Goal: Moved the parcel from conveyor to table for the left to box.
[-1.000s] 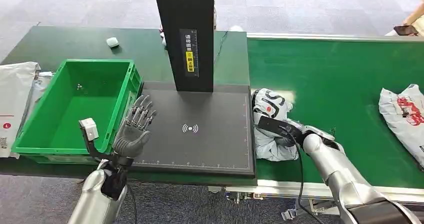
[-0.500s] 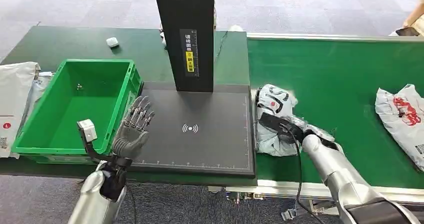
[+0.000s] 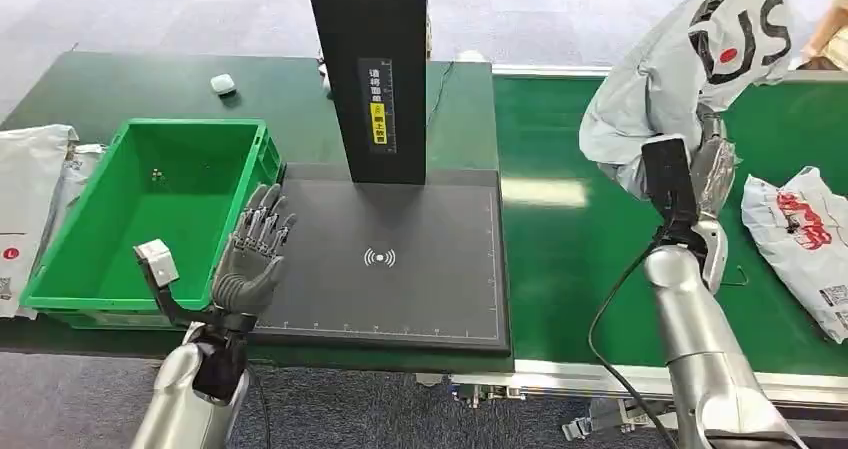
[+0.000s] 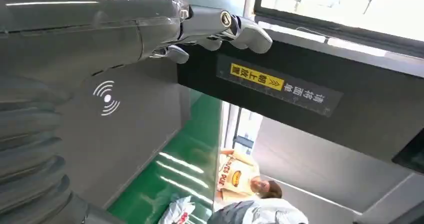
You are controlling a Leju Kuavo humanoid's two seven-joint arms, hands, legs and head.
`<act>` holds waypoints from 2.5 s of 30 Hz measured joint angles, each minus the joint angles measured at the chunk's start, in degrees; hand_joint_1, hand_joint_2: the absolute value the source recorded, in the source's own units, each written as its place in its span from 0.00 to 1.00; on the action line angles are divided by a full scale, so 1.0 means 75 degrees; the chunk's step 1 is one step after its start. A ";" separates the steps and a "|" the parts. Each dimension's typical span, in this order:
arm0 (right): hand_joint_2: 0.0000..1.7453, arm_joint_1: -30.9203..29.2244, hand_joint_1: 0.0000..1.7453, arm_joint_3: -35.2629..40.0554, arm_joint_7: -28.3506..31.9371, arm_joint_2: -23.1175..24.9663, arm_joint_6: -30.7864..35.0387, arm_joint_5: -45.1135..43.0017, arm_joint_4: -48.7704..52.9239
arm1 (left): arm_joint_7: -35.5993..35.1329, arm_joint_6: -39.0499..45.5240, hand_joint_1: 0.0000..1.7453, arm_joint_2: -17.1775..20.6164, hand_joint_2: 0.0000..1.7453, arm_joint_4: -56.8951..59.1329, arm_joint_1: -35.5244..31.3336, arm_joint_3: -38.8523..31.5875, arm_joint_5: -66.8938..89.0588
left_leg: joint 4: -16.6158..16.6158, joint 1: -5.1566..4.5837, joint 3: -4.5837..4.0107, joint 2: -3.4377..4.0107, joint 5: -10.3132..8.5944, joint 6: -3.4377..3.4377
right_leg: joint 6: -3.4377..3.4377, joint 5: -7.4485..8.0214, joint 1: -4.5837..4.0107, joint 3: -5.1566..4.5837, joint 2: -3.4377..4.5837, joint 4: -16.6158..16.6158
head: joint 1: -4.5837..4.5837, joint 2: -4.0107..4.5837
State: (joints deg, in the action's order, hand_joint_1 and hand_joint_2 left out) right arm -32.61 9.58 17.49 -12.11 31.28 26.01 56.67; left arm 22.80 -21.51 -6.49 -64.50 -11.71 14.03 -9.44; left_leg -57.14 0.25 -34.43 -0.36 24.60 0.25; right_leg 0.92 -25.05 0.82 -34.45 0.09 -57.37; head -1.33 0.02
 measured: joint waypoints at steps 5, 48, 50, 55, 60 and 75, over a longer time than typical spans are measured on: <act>1.00 0.0135 1.00 -0.0268 0.0448 0.0035 0.0558 0.0125 0.0420 | 0.0026 -0.0006 0.00 -0.0009 1.00 0.0000 -0.0030 0.0009 -0.0003 | -0.0001 0.0000 -0.0001 -0.0004 -0.0002 -0.0003 | 0.0000 0.0000 0.0001 0.0001 -0.0009 0.0000 | -0.0003 0.0000; 1.00 -0.2566 0.00 0.8028 -0.0597 -0.0070 -0.6077 0.1253 -0.1354 | -0.0020 0.0256 0.00 0.0087 1.00 -0.0032 -0.0395 -0.0460 0.0029 | -0.0004 0.0005 0.0016 -0.0012 -0.0017 0.0004 | 0.0006 0.0012 -0.0004 0.0028 -0.0016 0.0003 | 0.0000 0.0000; 1.00 -0.2437 0.00 0.7879 -0.0323 -0.0087 -0.5335 0.1113 -0.1313 | -0.0003 0.0221 0.00 0.0087 1.00 -0.0128 -0.0313 -0.0460 0.0067 | -0.0006 0.0004 0.0016 -0.0011 -0.0018 0.0003 | 0.0007 0.0014 -0.0001 0.0027 -0.0015 0.0003 | 0.0000 0.0000; 1.00 -0.2126 0.00 0.7328 0.0353 -0.0093 -0.4298 0.0854 -0.0914 | 0.0181 0.0166 0.00 0.0087 1.00 -0.0157 -0.0276 -0.0460 0.0137 | -0.0007 0.0003 0.0010 -0.0011 -0.0017 0.0003 | 0.0005 0.0012 -0.0007 0.0021 -0.0014 0.0003 | 0.0000 0.0000; 1.00 -0.1954 0.00 0.6775 0.0700 -0.0093 -0.4039 0.0583 -0.0561 | 0.0259 0.0093 0.00 0.0087 1.00 -0.0154 -0.0283 -0.0460 0.0134 | -0.0005 0.0004 0.0008 -0.0010 -0.0016 0.0005 | 0.0002 0.0010 -0.0009 0.0017 -0.0013 0.0003 | -0.0003 0.0000; 1.00 -0.1143 0.00 0.5405 0.1825 0.0114 -0.2899 -0.1100 0.0299 | 0.0467 0.0318 0.00 0.0090 1.00 -0.0137 -0.0371 -0.0364 0.0511 | -0.0006 0.0004 0.0005 -0.0012 -0.0016 0.0004 | 0.0003 0.0010 -0.0007 0.0017 -0.0015 0.0003 | 0.0000 0.0000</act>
State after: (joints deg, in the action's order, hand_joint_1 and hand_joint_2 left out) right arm -41.19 50.11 31.17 -11.25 9.54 17.76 58.91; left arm 26.30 -19.12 -5.81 -65.53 -14.50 11.30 -5.61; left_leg -57.19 0.28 -34.39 -0.44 24.48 0.28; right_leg 0.94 -24.97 0.76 -34.33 -0.03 -57.35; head -1.33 0.02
